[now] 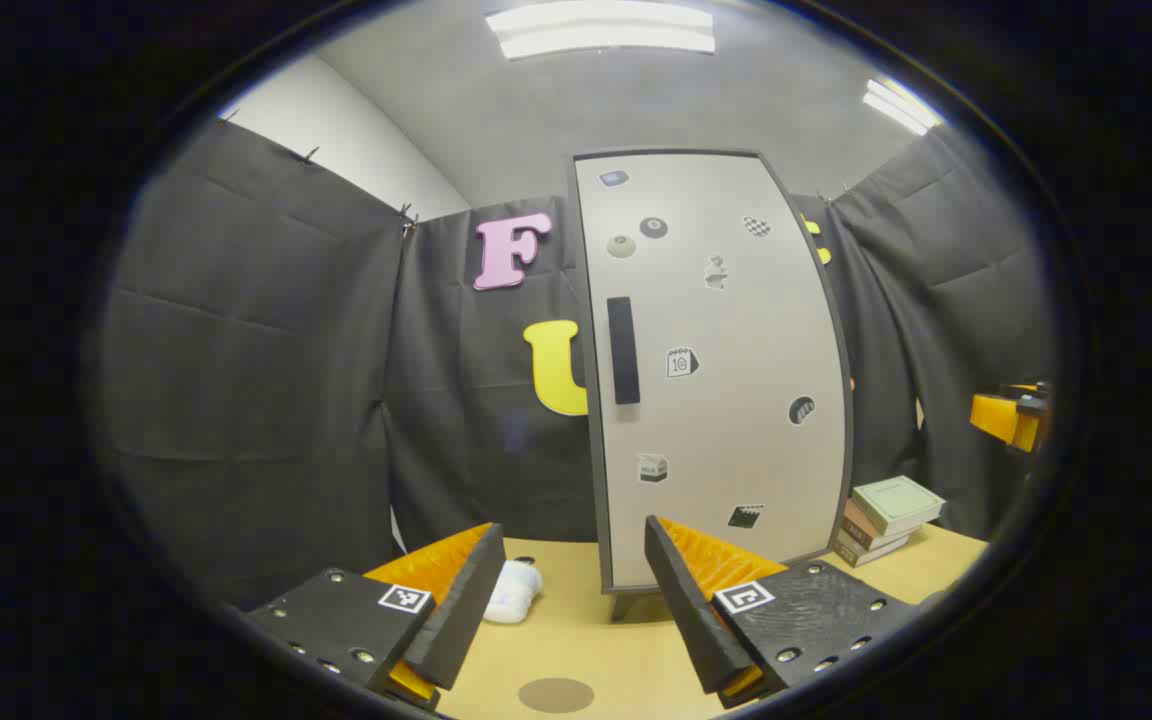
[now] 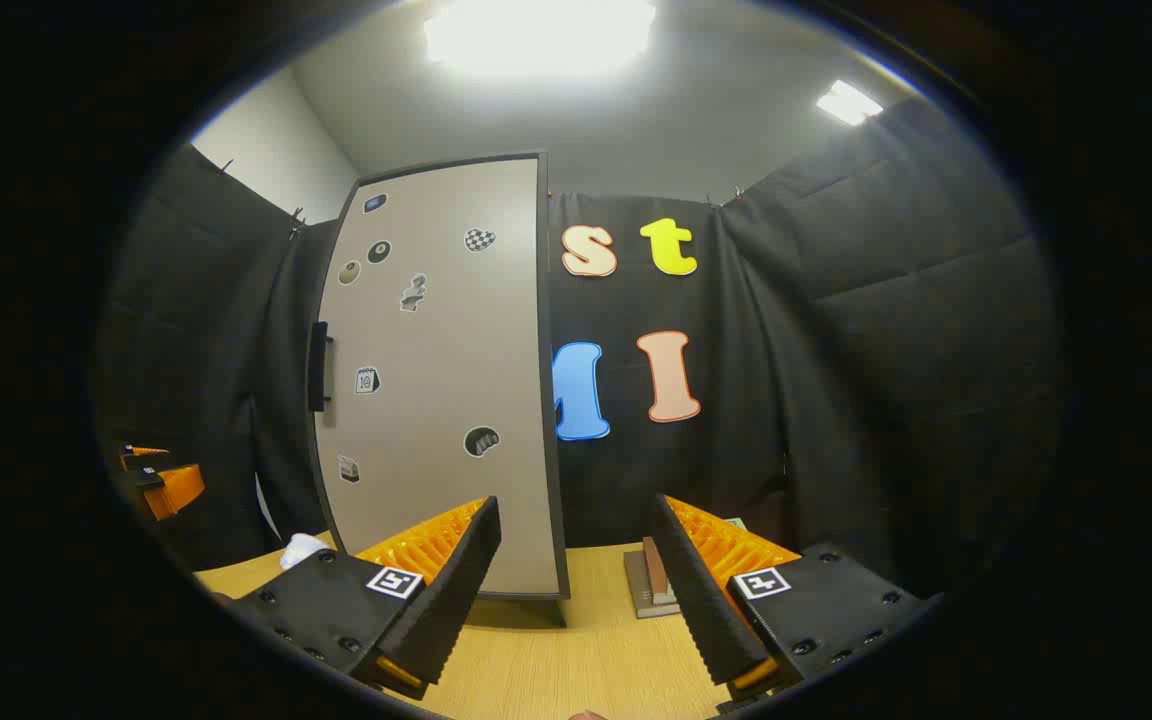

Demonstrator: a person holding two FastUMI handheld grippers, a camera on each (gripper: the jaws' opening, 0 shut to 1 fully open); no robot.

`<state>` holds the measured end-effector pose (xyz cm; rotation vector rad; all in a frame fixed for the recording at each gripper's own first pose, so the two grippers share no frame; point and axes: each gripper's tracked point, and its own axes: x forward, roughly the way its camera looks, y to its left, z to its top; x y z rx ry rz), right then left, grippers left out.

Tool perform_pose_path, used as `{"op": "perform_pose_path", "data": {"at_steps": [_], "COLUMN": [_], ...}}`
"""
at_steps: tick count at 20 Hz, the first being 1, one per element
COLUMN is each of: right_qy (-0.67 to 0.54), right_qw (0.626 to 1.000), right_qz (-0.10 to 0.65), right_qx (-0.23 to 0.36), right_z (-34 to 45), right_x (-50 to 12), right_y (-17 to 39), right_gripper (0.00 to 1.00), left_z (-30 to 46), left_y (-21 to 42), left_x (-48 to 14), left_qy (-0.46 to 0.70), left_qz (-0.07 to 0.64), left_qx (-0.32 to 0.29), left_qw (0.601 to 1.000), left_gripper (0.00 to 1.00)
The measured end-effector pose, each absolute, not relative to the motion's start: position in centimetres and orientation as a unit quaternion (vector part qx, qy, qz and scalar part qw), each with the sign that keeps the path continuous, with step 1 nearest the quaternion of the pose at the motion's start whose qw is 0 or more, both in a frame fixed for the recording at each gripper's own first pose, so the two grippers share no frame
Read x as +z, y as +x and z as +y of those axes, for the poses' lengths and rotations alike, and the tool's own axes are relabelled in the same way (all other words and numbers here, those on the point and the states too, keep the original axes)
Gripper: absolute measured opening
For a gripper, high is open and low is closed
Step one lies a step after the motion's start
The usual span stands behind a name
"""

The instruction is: Open the cabinet door with the right hand, grasp the bottle in the cabinet with the left hand and place it on the coaster, then close the cabinet door with the right hand.

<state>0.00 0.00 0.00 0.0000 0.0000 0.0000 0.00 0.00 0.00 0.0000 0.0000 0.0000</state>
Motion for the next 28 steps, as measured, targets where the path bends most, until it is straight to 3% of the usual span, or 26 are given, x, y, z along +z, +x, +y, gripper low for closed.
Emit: {"op": "perform_pose_path", "data": {"at_steps": [14, 20, 21, 22, 28], "right_qy": [-0.01, -0.021, -0.02, -0.016, 0.002], "right_qw": [1.0, 0.997, 0.996, 0.995, 0.989], "right_qz": [0.01, -0.006, -0.008, -0.007, -0.008], "right_qx": [0.017, 0.08, 0.092, 0.101, 0.145], "right_z": [-2.6, -0.7, 0.2, 0.9, 7.7], "right_x": [-1.2, -0.5, -0.2, 0.0, 1.9], "right_y": [0.7, 1.7, 2.0, 2.4, 5.7], "right_gripper": [0.95, 0.97, 0.97, 0.97, 0.97], "left_z": [-2.8, -3.5, -3.2, -2.8, 1.7], "left_y": [-1.8, -3.2, -3.5, -3.9, -4.6], "left_x": [0.9, 0.8, 0.2, -0.2, -0.7], "left_qy": [0.011, 0.019, 0.019, 0.016, 0.022], "left_qz": [-0.004, -0.001, 0.006, 0.013, 0.016], "left_qx": [0.018, 0.053, 0.061, 0.067, 0.082], "left_qw": [1.0, 0.998, 0.998, 0.998, 0.996], "left_gripper": [0.87, 0.85, 0.89, 0.85, 0.87]}}
